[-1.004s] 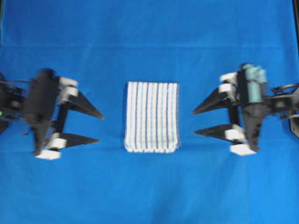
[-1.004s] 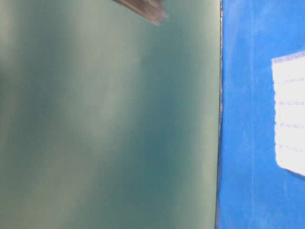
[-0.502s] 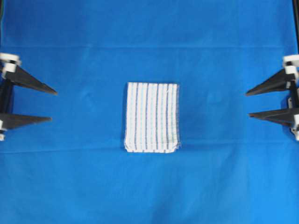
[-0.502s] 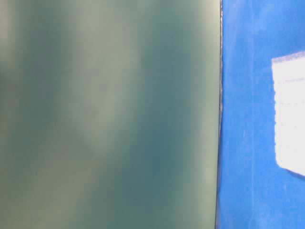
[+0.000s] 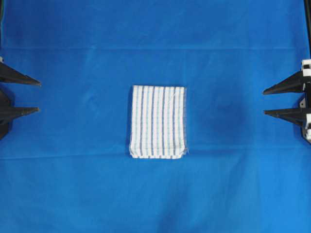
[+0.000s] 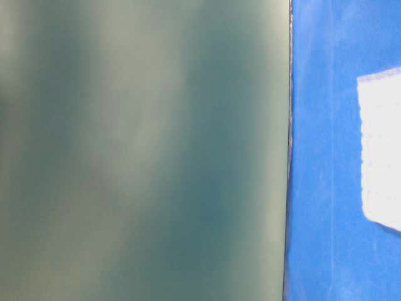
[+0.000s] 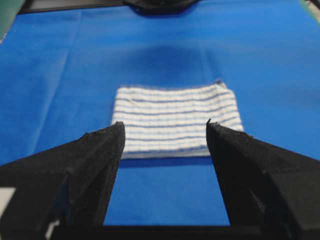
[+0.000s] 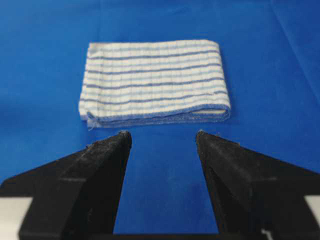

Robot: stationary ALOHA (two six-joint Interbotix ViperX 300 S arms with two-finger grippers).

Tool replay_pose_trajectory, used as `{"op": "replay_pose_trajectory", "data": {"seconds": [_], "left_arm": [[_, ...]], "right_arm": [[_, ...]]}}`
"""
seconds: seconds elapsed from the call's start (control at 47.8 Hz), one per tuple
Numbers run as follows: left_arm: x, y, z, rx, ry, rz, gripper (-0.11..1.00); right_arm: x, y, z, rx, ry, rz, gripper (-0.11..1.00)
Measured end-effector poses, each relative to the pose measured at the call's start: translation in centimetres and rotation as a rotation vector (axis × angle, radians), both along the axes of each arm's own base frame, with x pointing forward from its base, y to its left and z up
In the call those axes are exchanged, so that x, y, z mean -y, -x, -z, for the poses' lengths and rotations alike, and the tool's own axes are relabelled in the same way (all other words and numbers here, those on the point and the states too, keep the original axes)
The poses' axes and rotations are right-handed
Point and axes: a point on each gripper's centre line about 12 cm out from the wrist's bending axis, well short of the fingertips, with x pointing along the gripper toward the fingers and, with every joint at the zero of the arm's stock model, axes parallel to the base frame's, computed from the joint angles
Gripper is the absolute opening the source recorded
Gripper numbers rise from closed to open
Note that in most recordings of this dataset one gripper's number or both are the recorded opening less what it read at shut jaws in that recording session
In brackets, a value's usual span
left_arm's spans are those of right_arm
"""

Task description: Fold the blue towel.

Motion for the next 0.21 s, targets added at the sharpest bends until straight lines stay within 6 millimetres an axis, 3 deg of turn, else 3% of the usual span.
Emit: {"op": "replay_pose_trajectory", "data": {"seconds": [0.209], "left_arm": [[0.0,-0.06,0.16,-0.005,0.0,0.0,0.6]], "right_arm": [[0.0,0.0,0.07,-0.002,-0.002,0.0,0.6]]}}
